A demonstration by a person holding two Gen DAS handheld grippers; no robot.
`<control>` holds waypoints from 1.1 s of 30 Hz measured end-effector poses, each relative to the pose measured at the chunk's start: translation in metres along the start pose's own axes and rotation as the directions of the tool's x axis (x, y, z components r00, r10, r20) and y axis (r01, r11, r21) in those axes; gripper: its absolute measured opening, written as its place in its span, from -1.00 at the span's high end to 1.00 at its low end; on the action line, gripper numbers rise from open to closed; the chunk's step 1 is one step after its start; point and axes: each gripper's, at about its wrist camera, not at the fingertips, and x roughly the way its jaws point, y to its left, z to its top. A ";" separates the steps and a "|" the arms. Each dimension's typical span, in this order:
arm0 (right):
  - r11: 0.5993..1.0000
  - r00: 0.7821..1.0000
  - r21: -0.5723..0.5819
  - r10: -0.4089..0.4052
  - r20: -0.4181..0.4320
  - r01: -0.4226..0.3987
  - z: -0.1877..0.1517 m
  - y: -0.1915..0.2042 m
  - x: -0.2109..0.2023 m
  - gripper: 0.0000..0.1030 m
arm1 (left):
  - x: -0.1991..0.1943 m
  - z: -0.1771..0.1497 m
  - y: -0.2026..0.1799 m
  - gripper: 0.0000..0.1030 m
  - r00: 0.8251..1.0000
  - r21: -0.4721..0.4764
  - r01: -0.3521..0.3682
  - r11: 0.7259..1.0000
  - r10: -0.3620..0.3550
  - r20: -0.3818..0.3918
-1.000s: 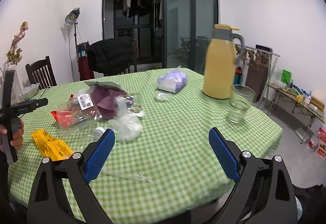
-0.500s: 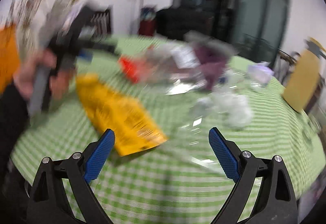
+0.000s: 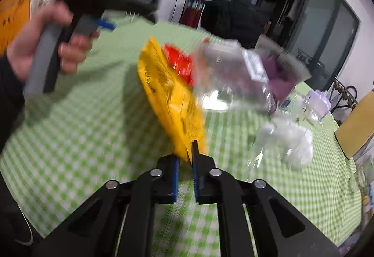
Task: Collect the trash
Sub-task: 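Grasp the yellow snack bag with the right tool and lift it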
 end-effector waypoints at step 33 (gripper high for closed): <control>0.751 0.927 0.649 -0.321 0.196 0.123 -0.112 -0.218 -0.151 0.99 | -0.057 -0.076 -0.145 -0.85 0.922 0.395 0.384 0.835 -0.366 -0.122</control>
